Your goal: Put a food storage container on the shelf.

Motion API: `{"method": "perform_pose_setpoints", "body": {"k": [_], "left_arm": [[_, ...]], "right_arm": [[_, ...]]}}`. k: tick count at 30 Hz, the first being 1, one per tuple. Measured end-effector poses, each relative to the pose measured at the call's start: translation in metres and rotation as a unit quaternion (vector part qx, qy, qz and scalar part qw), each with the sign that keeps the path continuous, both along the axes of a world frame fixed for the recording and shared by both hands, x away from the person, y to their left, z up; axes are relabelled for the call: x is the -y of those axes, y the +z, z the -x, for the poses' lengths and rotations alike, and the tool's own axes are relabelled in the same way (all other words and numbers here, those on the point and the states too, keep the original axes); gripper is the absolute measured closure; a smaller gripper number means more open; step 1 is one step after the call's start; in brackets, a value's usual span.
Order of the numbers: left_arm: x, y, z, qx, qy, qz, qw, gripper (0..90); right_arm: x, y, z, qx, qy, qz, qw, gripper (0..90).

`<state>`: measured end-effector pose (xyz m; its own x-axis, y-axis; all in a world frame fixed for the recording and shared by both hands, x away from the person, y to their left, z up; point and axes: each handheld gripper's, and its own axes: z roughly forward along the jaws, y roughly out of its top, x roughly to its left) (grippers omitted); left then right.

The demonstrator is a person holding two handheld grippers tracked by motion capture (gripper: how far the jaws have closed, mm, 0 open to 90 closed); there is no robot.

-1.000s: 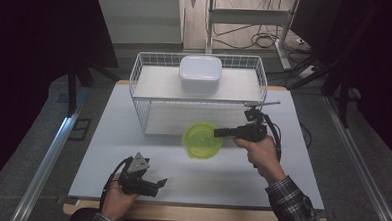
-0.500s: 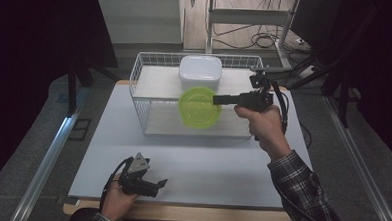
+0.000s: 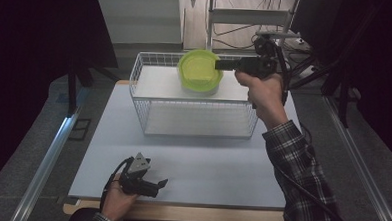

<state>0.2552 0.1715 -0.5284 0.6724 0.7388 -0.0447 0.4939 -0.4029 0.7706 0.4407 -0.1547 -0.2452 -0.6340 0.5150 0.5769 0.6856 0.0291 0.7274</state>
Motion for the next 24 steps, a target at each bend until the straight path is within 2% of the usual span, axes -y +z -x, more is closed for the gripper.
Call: {"method": "perform_pose_setpoints", "body": {"k": [5,8,12,19,24], "left_arm": [[0.0,0.0,0.0,0.001,-0.003,-0.001,1.0,4.8],[0.001,0.0,0.0,0.001,-0.004,0.0,1.0,4.8],[0.001,0.0,0.0,0.0,-0.005,0.0,1.0,4.8],[0.001,0.0,0.0,-0.001,-0.006,0.0,1.0,4.8],[0.002,0.0,0.0,-0.001,-0.009,0.0,1.0,4.8]], "right_arm": [[-0.002,0.011,-0.016,0.006,-0.04,0.005,0.9992,81.7],[-0.003,0.012,-0.026,0.002,-0.056,0.004,0.9984,81.7],[-0.008,0.011,-0.037,-0.004,-0.076,0.018,0.9969,81.7],[-0.019,0.005,-0.047,-0.021,-0.082,0.022,0.9962,81.6],[-0.024,0.004,-0.052,-0.032,-0.104,0.032,0.9936,81.2]]}}
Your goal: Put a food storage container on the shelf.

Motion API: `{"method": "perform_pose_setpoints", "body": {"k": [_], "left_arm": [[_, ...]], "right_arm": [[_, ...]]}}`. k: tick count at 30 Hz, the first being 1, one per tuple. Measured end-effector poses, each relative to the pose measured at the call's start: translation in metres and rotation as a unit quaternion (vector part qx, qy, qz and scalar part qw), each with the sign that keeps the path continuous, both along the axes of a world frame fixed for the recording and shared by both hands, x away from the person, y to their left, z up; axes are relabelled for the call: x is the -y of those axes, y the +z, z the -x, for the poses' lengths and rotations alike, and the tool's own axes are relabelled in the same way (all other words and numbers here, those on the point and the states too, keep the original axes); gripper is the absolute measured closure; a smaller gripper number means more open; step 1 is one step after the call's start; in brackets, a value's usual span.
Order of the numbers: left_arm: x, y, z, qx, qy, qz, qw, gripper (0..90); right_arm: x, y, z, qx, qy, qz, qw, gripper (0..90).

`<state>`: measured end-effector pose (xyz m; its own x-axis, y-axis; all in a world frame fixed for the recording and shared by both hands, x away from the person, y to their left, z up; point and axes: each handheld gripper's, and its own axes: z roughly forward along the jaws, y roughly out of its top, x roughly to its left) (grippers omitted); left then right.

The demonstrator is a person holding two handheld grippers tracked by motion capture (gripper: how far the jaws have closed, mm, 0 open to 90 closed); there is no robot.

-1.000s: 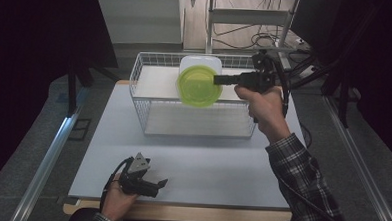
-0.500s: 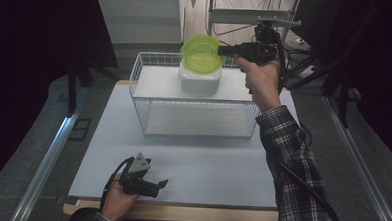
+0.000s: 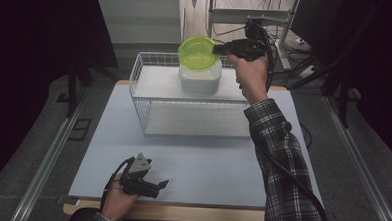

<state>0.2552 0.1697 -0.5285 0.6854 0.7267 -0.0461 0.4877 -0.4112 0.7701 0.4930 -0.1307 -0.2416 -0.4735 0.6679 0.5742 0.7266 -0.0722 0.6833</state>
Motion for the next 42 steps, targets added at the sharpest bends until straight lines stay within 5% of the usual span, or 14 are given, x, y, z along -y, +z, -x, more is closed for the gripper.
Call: {"method": "perform_pose_setpoints", "body": {"k": [5,17,26,31,36,42], "left_arm": [[0.001,0.0,0.0,-0.001,-0.003,0.0,1.0,4.8],[0.002,0.0,0.0,-0.003,-0.006,0.0,1.0,4.9],[0.002,0.0,0.0,-0.002,-0.007,-0.002,1.0,4.9],[0.002,0.0,0.0,-0.002,-0.005,0.0,1.0,4.8],[0.002,0.0,0.0,-0.002,-0.006,0.0,1.0,4.8],[0.002,0.0,0.0,-0.003,-0.005,0.0,1.0,4.8]], "right_arm": [[-0.001,0.0,-0.004,-0.012,-0.013,0.004,0.9998,79.5],[-0.006,-0.001,-0.01,0.004,-0.029,0.04,0.9988,68.2],[-0.003,-0.005,-0.012,0.016,-0.017,0.034,0.9991,39.2],[-0.002,-0.004,-0.007,0.056,-0.001,0.041,0.9976,22.5],[0.0,-0.005,0.001,0.092,0.008,0.061,0.9939,15.7],[0.005,-0.014,0.015,0.142,0.026,0.098,0.9848,8.8]]}}
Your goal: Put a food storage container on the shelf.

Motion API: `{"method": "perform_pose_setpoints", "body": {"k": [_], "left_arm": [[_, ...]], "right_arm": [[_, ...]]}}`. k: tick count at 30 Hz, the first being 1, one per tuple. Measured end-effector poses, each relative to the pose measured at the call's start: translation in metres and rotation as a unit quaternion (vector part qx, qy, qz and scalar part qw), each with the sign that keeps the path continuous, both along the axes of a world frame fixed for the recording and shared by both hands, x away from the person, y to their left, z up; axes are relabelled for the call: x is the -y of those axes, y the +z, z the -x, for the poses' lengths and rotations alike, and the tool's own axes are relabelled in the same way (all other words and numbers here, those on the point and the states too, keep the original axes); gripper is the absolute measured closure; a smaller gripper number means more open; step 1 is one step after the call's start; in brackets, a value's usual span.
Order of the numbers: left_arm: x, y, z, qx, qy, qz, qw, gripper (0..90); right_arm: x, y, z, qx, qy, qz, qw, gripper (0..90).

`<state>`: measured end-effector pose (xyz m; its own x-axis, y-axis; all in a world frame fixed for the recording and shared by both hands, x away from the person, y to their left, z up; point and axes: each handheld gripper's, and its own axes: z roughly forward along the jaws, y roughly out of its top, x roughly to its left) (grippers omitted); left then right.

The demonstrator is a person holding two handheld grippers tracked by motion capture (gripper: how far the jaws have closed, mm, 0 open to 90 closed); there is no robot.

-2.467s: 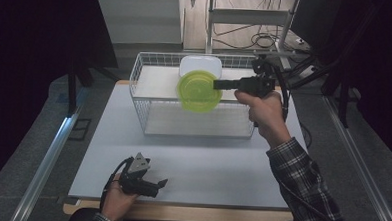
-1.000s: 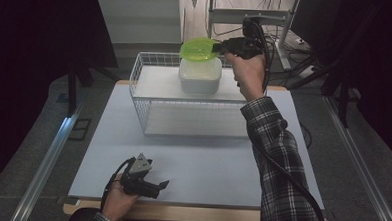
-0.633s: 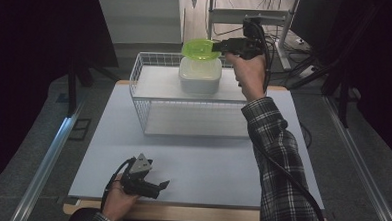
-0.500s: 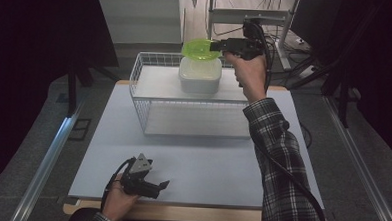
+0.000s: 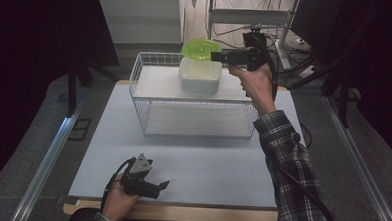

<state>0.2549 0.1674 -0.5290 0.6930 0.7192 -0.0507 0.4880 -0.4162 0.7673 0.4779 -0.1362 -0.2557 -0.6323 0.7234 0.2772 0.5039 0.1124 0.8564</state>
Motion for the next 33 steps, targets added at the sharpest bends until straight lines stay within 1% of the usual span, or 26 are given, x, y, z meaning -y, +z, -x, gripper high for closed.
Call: {"method": "perform_pose_setpoints", "body": {"k": [2,4,7,10,14,19,23,27,30,33], "left_arm": [[0.0,0.0,0.0,0.0,0.0,0.001,1.0,4.8],[0.0,0.0,0.0,-0.001,0.0,0.001,1.0,4.8],[0.0,0.0,0.0,0.0,0.001,0.003,1.0,4.8],[-0.001,0.0,0.0,0.001,0.0,0.004,1.0,4.8],[-0.002,0.001,-0.001,-0.001,0.0,0.014,0.9999,4.6],[-0.002,0.001,-0.001,-0.007,-0.006,0.026,0.9996,4.0],[-0.002,0.001,-0.001,-0.007,-0.011,0.032,0.9994,3.1],[-0.002,0.001,-0.001,-0.008,-0.015,0.041,0.999,2.6],[-0.003,0.001,-0.002,-0.011,-0.018,0.052,0.9984,2.6],[-0.004,0.001,-0.002,-0.01,-0.021,0.064,0.9977,2.6]], "right_arm": [[0.002,-0.003,0.005,0.006,0.005,0.012,0.9999,7.3],[0.003,-0.005,0.01,0.013,0.008,0.018,0.9997,6.8],[0.005,-0.008,0.018,0.021,0.015,0.021,0.9995,6.3],[0.007,-0.012,0.023,0.02,0.02,0.016,0.9995,6.1],[0.009,-0.019,0.03,0.025,0.023,0.026,0.9991,6.0],[0.012,-0.029,0.038,0.036,0.03,0.041,0.9981,5.4],[0.014,-0.034,0.045,0.043,0.037,0.044,0.9974,5.0],[0.016,-0.039,0.052,0.045,0.045,0.047,0.9968,4.1],[0.018,-0.043,0.056,0.044,0.051,0.054,0.9963,3.3],[0.021,-0.048,0.061,0.043,0.053,0.06,0.9958,3.1]]}}
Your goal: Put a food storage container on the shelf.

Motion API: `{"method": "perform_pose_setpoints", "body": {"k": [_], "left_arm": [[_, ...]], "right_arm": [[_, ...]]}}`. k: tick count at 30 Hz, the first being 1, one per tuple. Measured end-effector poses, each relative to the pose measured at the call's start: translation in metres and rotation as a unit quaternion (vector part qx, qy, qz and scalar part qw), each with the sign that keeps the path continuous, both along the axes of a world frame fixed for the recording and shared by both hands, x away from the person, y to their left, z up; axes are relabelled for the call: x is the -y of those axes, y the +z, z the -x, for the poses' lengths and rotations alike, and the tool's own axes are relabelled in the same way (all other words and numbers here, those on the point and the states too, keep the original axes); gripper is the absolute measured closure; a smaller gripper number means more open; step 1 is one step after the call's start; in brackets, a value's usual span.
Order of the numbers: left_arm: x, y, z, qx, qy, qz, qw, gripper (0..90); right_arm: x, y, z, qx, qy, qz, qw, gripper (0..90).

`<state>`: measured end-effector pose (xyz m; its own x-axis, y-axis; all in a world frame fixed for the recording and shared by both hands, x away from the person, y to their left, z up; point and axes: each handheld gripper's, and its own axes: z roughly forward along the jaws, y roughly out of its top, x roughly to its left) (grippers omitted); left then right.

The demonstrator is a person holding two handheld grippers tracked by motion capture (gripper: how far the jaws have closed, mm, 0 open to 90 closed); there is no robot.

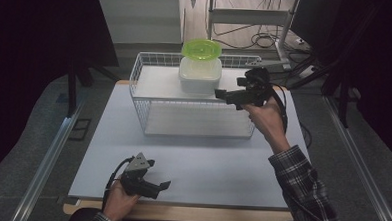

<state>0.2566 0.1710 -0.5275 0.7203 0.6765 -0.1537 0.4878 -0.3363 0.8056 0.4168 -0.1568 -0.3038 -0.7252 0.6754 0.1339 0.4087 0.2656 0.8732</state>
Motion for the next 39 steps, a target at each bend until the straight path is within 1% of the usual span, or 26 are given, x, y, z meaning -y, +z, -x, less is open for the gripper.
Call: {"method": "perform_pose_setpoints", "body": {"k": [3,7,9,15,20,23,29,37,39], "left_arm": [[0.0,0.0,0.0,0.003,-0.001,0.007,1.0,2.6],[0.0,0.001,0.0,0.006,0.001,0.007,1.0,2.6],[-0.001,0.001,0.001,0.007,0.002,0.008,0.9999,2.6],[0.001,0.001,0.001,0.017,0.003,-0.003,0.9999,2.1],[0.001,0.001,0.002,0.022,0.005,-0.007,0.9997,1.8],[0.001,0.001,0.002,0.024,0.006,-0.008,0.9997,1.7],[0.002,0.001,0.002,0.025,0.005,-0.014,0.9996,1.5],[0.002,0.001,0.003,0.026,0.006,-0.015,0.9995,1.5],[0.002,0.001,0.003,0.026,0.006,-0.016,0.9995,1.5]], "right_arm": [[0.003,-0.005,0.005,0.0,0.003,0.003,1.0,2.5],[0.005,-0.01,0.013,0.006,0.005,0.017,0.9998,2.0],[0.006,-0.013,0.017,0.011,0.008,0.018,0.9997,2.1],[0.008,-0.021,0.028,0.017,0.013,0.02,0.9996,2.0],[0.01,-0.027,0.034,0.018,0.014,0.021,0.9995,1.9],[0.011,-0.031,0.037,0.021,0.013,0.027,0.9993,1.9],[0.014,-0.041,0.043,0.024,0.013,0.031,0.9991,1.9],[0.016,-0.056,0.048,0.023,0.015,0.033,0.9991,2.0],[0.016,-0.059,0.049,0.026,0.014,0.035,0.9989,2.0]]}}
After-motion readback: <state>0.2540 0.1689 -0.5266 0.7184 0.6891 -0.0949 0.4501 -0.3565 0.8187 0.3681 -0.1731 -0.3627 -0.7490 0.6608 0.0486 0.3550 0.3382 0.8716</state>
